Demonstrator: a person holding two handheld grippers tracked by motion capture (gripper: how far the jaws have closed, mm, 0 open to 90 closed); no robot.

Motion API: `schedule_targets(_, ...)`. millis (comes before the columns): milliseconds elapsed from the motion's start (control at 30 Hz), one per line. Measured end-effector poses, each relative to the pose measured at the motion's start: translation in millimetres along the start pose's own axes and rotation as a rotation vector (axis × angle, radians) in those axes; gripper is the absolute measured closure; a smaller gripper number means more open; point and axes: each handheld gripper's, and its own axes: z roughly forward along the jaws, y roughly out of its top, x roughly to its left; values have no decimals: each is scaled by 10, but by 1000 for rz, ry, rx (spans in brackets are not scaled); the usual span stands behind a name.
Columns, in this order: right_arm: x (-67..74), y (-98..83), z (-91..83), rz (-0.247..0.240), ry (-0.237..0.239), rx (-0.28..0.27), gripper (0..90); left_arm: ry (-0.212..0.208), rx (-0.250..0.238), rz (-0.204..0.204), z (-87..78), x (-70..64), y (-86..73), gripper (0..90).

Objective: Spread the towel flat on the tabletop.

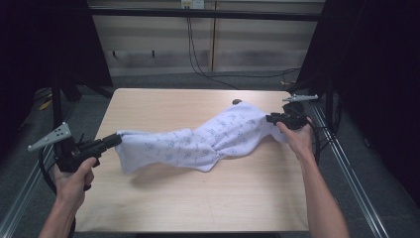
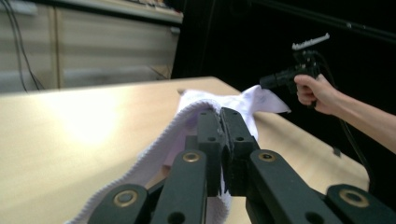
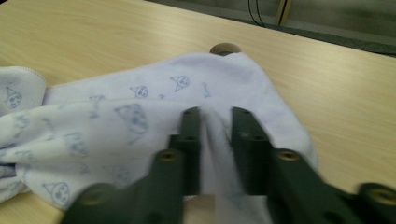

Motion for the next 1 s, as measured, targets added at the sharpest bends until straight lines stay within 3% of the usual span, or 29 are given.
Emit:
schedule_targets(33,0,0,0,0,0,0,630,-4,10,-3,12,4,-45,877)
schedule_targets(67,92,-69,-17,-18,7,-7,557,12,46,-20,81,25,-172,877)
schedule_targets(100,158,-99,-28,-37,20,-20,529,12,46,-20,81,25,-172,877)
schedule_targets(200,414,-169,-43,-80,114,-26,516,31,105,-50,217,111,-386,876)
schedule_targets(267,629,-212,-5,-123,188,-12,528,45,122,-50,244,127,-409,876)
schedule_targets(300,629,-212,-5,-123,188,-12,528,45,122,-58,259,145,-423,876)
schedule_targets(333,885,-263,55,-167,269,2,557,44,123,-59,262,160,-427,876)
schedule_targets(367,1013,-295,95,-177,317,1,576,50,119,-64,266,166,-427,875)
schedule_targets(400,1013,-295,95,-177,317,1,576,53,117,-67,258,177,-425,875)
schedule_targets(433,1272,-371,200,-193,403,15,608,55,110,-71,251,190,-426,873)
schedule_targets(467,1272,-371,200,-193,403,15,608,66,104,-79,245,201,-430,873)
schedule_targets(533,1508,-458,348,-237,436,58,608,73,101,-95,229,241,-455,868)
schedule_targets(567,1675,-534,497,-250,444,84,567,78,102,-102,228,259,-478,866)
schedule_targets(700,1771,-591,682,-241,404,88,504,68,146,-121,258,314,-594,857)
schedule_targets(767,1789,-623,773,-214,368,80,477,61,184,-120,304,310,-653,847)
schedule_targets(800,1825,-683,849,-213,338,97,534,59,210,-119,342,296,-693,829)
schedule_targets(833,1825,-683,849,-213,338,97,534,54,220,-119,370,279,-715,829)
schedule_targets(900,1855,-713,842,-241,310,111,656,43,258,-97,426,228,-755,828)
schedule_targets(933,1850,-719,826,-224,310,128,742,32,266,-90,444,201,-768,818)
schedule_targets(1000,1811,-757,770,-203,348,145,787,25,261,-91,444,173,-768,789)
